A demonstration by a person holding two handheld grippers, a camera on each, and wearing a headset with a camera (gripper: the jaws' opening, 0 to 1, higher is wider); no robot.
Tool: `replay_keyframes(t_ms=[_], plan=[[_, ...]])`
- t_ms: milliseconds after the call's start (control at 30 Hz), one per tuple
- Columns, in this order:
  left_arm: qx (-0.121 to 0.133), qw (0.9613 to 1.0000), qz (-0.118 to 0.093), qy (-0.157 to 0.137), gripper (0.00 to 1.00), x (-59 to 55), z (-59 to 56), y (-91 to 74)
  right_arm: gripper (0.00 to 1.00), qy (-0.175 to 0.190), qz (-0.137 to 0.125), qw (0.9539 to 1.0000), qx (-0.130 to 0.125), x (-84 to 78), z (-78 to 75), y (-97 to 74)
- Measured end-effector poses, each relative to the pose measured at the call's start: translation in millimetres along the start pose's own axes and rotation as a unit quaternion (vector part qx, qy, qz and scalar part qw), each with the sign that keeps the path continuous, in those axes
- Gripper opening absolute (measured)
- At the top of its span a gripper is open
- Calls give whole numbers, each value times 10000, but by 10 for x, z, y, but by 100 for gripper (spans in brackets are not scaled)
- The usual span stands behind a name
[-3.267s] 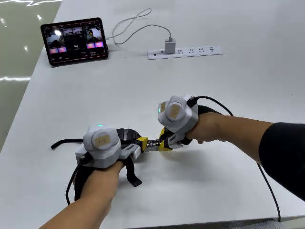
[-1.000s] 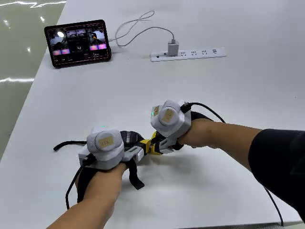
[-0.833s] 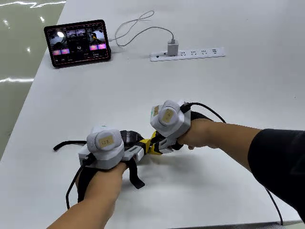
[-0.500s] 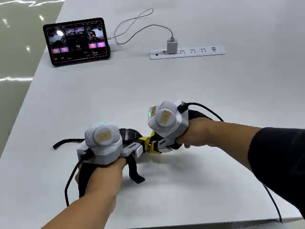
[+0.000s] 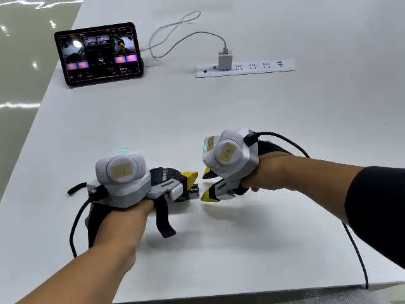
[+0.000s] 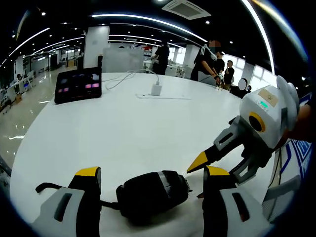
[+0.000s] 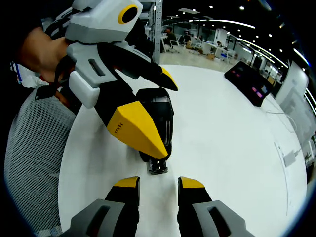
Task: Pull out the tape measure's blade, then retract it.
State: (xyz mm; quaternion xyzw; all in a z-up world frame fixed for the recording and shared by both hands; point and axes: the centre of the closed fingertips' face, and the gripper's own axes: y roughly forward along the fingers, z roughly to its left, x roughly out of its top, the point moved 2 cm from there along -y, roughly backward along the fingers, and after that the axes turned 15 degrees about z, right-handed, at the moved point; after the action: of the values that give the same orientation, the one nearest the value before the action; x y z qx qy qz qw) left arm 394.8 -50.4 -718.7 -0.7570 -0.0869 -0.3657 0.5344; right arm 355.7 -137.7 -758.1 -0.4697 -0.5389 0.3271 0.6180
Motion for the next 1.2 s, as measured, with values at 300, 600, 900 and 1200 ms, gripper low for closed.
replay_keyframes(t_ms=[300,600,900,1200], plan=[[-225,9995,35,224,99,6,89,-113,32,322,-260,9991,-111,-104,-24,-206],[-708,9952,-151,666,99,-4,71,-256,38,678,-382,9968,-174,-367,6,-373],[-877,9904,232,1042,99,-174,153,-326,44,1053,-529,9927,-272,-610,49,-512],[-962,9854,314,1370,99,-215,225,-419,51,1330,-650,9882,-401,-825,76,-673]])
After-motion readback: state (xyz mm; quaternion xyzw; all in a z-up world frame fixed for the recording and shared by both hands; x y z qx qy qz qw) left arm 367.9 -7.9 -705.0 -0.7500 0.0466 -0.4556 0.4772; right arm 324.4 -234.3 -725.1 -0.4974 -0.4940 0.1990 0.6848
